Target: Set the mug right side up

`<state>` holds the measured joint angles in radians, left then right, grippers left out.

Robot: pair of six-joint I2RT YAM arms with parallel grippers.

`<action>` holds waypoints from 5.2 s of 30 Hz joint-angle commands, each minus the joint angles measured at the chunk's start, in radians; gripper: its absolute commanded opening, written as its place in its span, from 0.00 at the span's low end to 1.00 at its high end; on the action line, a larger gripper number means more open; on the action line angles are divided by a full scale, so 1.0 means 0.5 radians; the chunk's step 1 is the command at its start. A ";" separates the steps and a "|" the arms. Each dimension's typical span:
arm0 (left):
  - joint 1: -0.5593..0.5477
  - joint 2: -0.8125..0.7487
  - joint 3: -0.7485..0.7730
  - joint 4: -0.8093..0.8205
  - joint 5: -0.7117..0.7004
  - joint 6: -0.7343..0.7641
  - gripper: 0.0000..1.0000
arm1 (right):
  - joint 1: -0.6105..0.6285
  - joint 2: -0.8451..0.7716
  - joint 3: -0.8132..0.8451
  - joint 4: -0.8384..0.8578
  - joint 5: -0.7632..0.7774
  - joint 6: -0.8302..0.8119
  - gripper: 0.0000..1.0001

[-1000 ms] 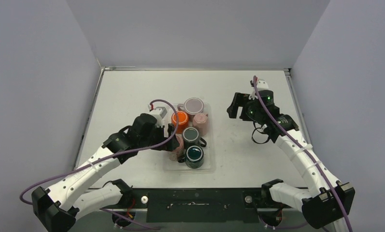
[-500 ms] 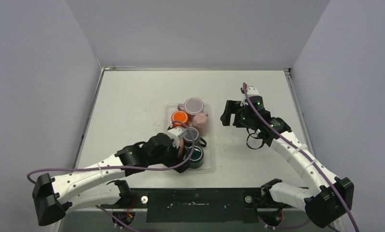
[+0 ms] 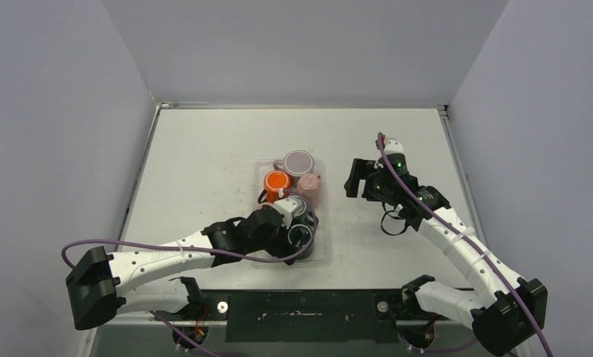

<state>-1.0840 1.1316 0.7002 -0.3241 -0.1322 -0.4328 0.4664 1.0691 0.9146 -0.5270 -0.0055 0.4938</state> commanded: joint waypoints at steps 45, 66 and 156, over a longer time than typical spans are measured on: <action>-0.036 0.321 0.117 0.231 0.227 0.315 0.00 | 0.008 -0.020 -0.074 -0.046 0.348 0.065 0.85; 0.484 -0.016 0.740 0.231 0.641 0.274 0.00 | -0.035 -0.327 0.342 0.026 0.415 0.296 0.94; 1.105 0.042 0.729 1.780 1.051 -1.186 0.80 | 0.326 -0.101 0.318 1.974 -0.158 0.234 0.05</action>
<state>-0.5522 1.1770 1.0847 0.5503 0.4343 -1.0599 0.6346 1.0767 0.9962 0.4553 -0.1944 0.7151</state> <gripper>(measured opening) 0.785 0.202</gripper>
